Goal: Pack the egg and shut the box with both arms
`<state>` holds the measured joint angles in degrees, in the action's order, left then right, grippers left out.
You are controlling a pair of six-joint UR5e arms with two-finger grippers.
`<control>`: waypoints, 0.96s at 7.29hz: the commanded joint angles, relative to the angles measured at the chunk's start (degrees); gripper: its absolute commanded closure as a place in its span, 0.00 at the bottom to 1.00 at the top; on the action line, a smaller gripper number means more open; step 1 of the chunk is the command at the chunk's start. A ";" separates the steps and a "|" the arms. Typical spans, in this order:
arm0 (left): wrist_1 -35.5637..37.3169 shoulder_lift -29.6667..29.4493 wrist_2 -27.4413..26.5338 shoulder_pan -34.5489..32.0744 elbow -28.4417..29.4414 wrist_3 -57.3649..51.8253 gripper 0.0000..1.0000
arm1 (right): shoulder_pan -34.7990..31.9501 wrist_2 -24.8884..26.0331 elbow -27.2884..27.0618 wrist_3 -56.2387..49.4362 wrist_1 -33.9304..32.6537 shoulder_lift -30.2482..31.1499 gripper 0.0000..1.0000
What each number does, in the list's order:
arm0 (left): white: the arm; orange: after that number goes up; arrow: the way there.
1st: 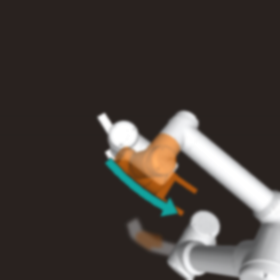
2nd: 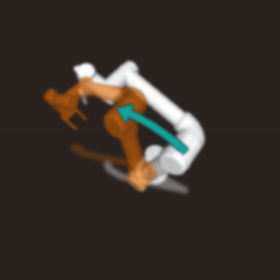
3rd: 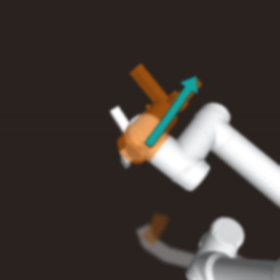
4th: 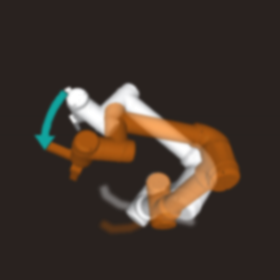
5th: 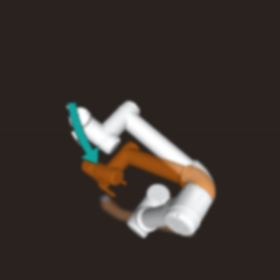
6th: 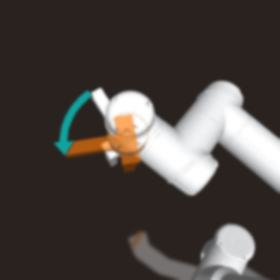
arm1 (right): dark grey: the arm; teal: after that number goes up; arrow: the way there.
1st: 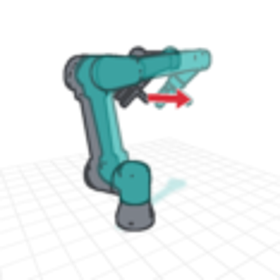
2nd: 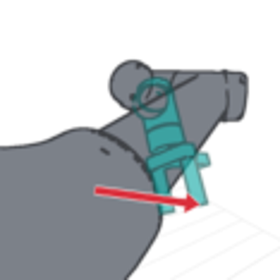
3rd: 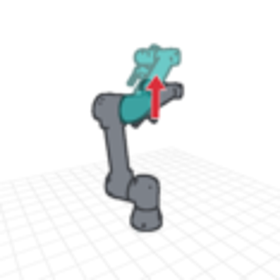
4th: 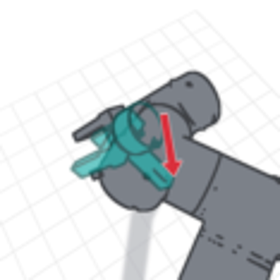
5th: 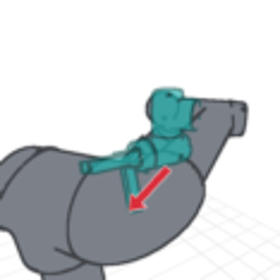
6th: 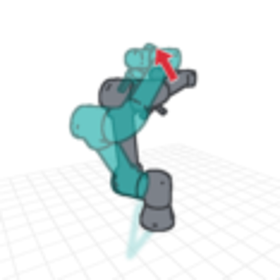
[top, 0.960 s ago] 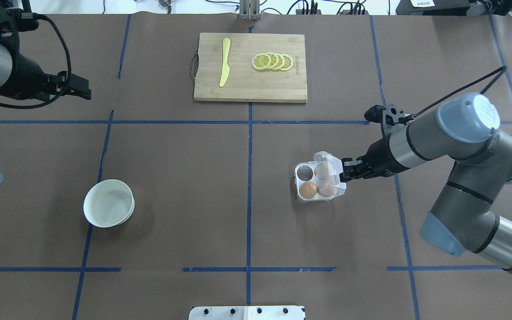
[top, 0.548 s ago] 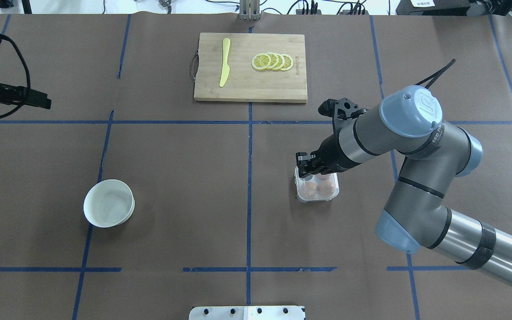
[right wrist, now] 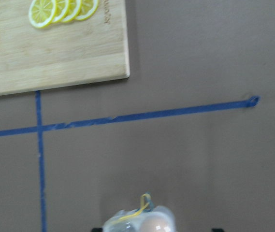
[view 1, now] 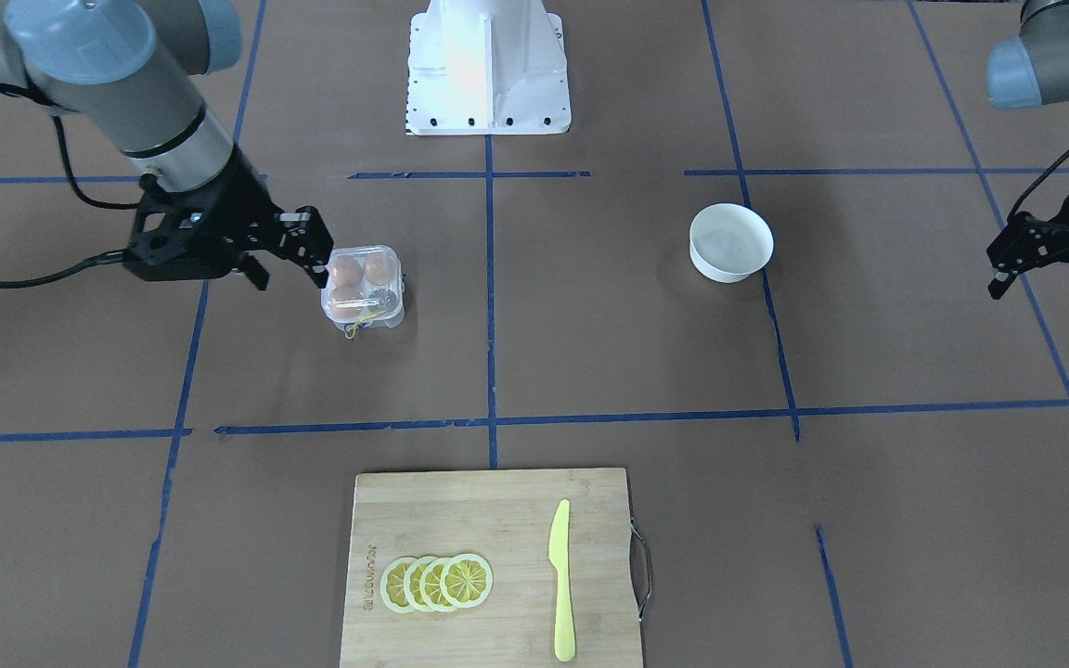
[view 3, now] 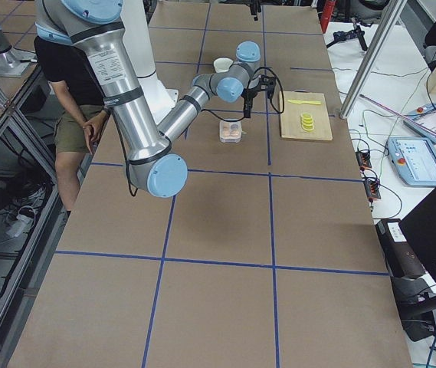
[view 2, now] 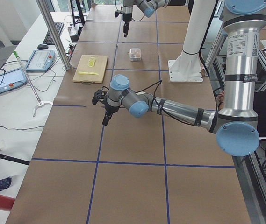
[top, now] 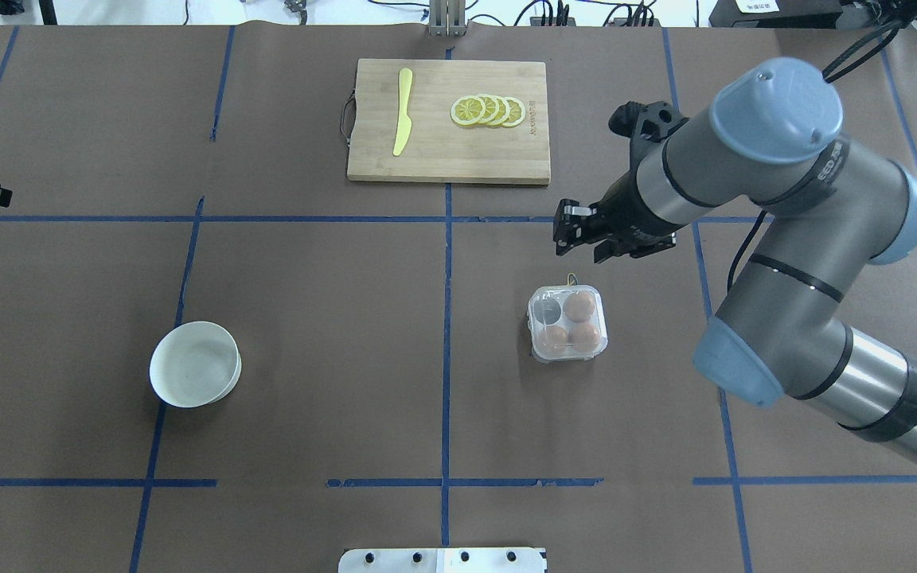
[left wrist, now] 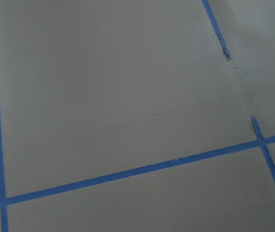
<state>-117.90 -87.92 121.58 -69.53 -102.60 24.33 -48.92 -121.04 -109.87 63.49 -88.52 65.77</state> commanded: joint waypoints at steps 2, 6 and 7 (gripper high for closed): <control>0.48 0.56 0.49 -4.90 3.27 -8.40 0.00 | -12.21 -0.60 -3.51 -30.78 -11.58 11.08 0.00; 0.56 0.82 7.18 -13.34 13.20 -22.82 0.00 | -34.00 -11.28 3.31 -60.97 -11.15 25.44 0.00; 0.48 2.21 7.26 -13.44 14.08 -23.79 0.00 | -38.83 -15.84 8.39 -67.38 -11.06 27.20 0.00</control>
<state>-117.39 -86.79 128.55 -82.11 -90.14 2.54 -81.14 -131.68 -106.98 4.69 -99.64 90.12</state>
